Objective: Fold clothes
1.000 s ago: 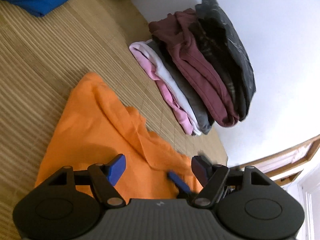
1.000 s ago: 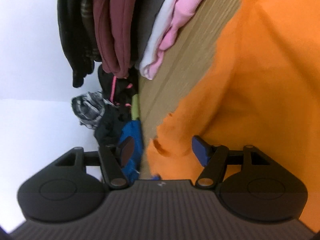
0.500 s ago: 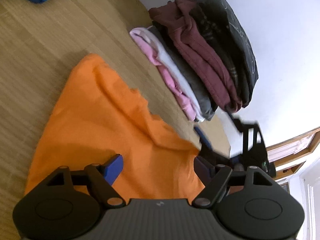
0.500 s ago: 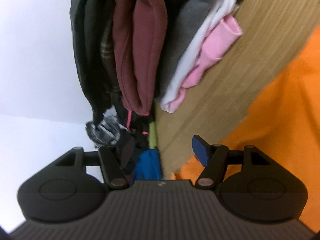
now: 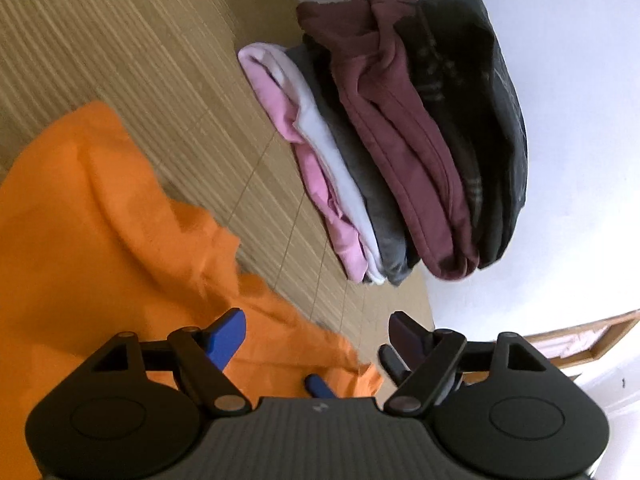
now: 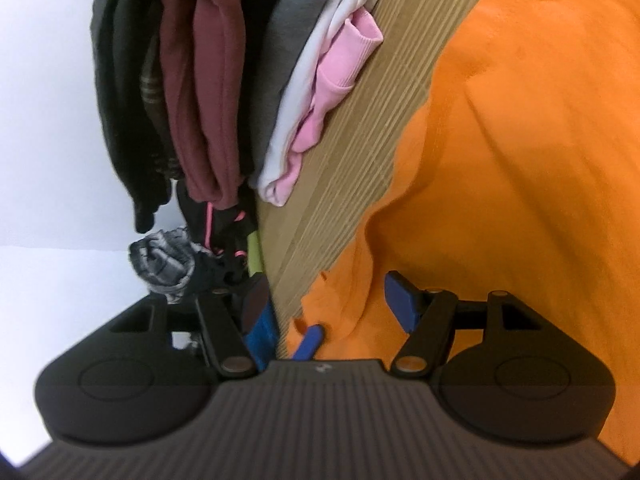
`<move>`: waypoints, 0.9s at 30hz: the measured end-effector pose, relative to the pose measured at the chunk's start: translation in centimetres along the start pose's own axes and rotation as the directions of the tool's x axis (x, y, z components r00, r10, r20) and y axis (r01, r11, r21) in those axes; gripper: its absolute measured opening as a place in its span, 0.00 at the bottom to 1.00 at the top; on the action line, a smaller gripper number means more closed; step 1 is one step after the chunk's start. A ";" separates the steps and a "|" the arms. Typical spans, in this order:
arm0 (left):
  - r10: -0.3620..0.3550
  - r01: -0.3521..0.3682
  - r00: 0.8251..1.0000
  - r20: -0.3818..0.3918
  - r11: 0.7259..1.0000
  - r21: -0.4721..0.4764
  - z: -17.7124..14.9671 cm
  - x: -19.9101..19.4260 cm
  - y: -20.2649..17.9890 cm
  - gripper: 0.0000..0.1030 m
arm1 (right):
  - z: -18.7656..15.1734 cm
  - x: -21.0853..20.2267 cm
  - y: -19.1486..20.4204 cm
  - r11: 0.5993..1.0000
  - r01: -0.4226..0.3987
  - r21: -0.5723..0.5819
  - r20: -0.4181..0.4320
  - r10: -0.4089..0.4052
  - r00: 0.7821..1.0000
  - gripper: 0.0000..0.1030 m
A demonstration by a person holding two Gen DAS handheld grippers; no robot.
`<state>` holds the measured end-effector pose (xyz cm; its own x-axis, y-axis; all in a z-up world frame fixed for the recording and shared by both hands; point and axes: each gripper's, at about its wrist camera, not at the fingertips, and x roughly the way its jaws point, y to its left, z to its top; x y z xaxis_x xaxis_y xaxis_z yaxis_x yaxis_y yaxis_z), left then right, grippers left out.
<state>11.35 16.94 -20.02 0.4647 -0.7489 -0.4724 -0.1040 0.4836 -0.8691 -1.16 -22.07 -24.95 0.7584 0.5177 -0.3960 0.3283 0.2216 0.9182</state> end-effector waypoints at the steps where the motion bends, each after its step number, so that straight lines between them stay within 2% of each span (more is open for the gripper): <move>1: 0.000 0.000 1.000 0.004 1.000 0.006 0.3 0.1 -0.3 0.78 | 0.2 0.3 0.2 1.000 0.008 -0.003 0.005 -0.008 1.000 0.66; 4: 0.007 -0.007 1.000 0.013 1.000 0.025 1.3 0.2 -1.3 0.78 | 0.6 0.2 0.1 1.000 0.011 0.017 0.007 -0.011 1.000 0.65; 7: -0.030 0.028 0.999 0.034 0.998 0.057 1.7 -0.6 -2.3 0.79 | 0.9 0.2 0.1 0.999 0.014 0.037 0.009 -0.014 1.000 0.65; 11: -0.029 0.027 0.999 0.035 0.998 0.057 0.4 -1.5 -2.1 0.78 | 1.3 0.1 -0.1 0.999 0.015 0.051 0.039 -0.017 0.999 0.65; 14: -0.023 0.022 0.999 0.032 0.999 0.044 -1.4 -2.4 -1.6 0.79 | 2.0 0.6 0.4 0.997 -0.038 0.073 0.047 0.035 0.998 0.65; 17: -0.004 0.004 1.000 0.018 1.000 0.027 -2.4 -2.7 -1.1 0.79 | 2.6 1.0 1.9 0.997 -0.069 0.023 0.042 0.068 0.997 0.65; 21: 0.053 -0.054 0.998 0.018 0.998 0.020 -1.4 -1.0 -0.1 0.79 | 2.9 0.9 2.9 0.997 -0.079 -0.015 0.034 0.079 0.996 0.65; 24: 0.082 -0.081 0.996 0.023 0.996 -0.041 0.3 1.0 0.8 0.78 | 2.4 0.3 2.3 0.997 -0.073 0.001 0.035 0.073 0.997 0.65; 27: 0.043 -0.035 0.997 0.062 0.993 -0.113 1.8 1.5 0.5 0.78 | 1.8 -0.9 1.1 0.998 -0.060 0.013 0.028 0.060 0.998 0.65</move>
